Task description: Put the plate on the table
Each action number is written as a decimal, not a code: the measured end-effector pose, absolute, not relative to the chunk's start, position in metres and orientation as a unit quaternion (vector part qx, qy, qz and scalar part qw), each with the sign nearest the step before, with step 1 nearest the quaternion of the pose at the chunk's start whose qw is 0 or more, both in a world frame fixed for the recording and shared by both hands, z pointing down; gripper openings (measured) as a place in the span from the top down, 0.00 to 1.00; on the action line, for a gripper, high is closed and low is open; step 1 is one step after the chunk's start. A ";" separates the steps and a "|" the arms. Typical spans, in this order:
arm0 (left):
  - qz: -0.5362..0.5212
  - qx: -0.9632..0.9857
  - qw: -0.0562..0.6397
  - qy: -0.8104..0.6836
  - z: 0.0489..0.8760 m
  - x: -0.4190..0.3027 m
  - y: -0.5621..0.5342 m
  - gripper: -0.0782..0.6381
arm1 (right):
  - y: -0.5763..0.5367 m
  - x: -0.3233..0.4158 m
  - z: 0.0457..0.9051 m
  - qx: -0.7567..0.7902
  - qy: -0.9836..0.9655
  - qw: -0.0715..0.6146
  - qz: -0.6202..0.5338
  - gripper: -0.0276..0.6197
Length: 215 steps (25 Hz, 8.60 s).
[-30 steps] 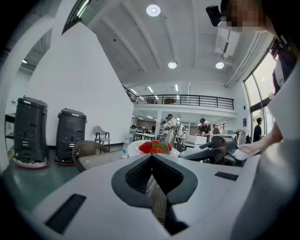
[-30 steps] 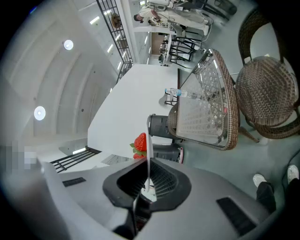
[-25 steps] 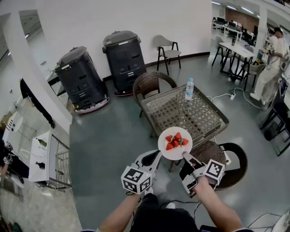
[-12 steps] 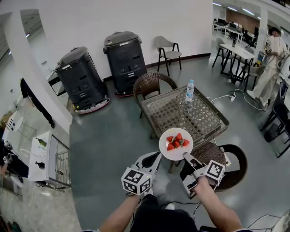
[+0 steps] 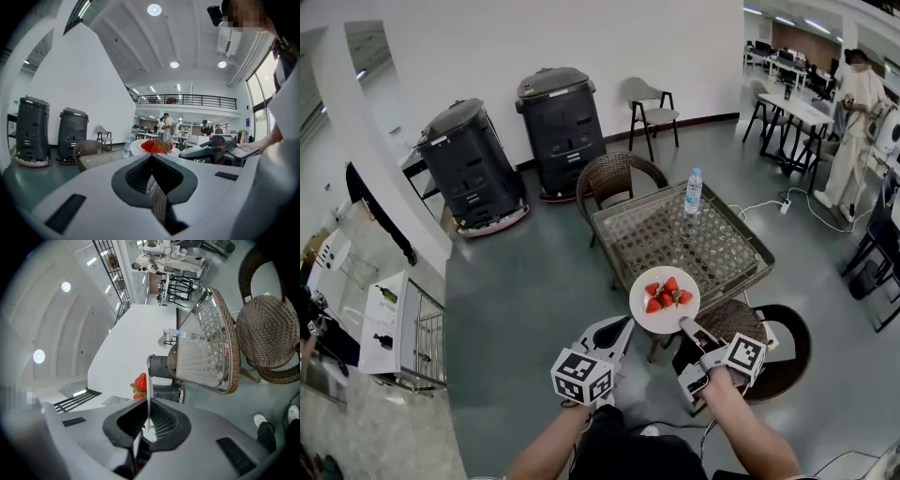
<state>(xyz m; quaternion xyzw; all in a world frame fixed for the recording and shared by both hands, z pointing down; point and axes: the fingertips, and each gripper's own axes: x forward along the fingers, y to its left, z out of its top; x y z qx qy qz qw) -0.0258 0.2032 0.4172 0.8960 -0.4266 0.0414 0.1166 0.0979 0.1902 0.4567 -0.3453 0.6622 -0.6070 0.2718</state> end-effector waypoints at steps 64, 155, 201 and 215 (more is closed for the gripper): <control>0.068 0.912 0.203 -0.349 0.513 -0.091 -0.246 0.88 | -0.268 0.063 0.526 -0.444 0.610 0.294 -0.587 0.93; 0.118 0.874 0.297 -0.365 0.625 -0.077 -0.251 0.88 | -0.370 0.089 0.732 -0.690 0.559 -0.176 -0.425 0.79; 0.049 0.959 0.109 -0.259 0.377 0.033 -0.144 0.88 | -0.150 0.084 0.346 -0.491 0.870 0.016 -0.047 0.95; 0.047 0.960 0.109 -0.255 0.372 0.039 -0.140 0.88 | -0.147 0.089 0.339 -0.494 0.868 0.022 -0.047 0.95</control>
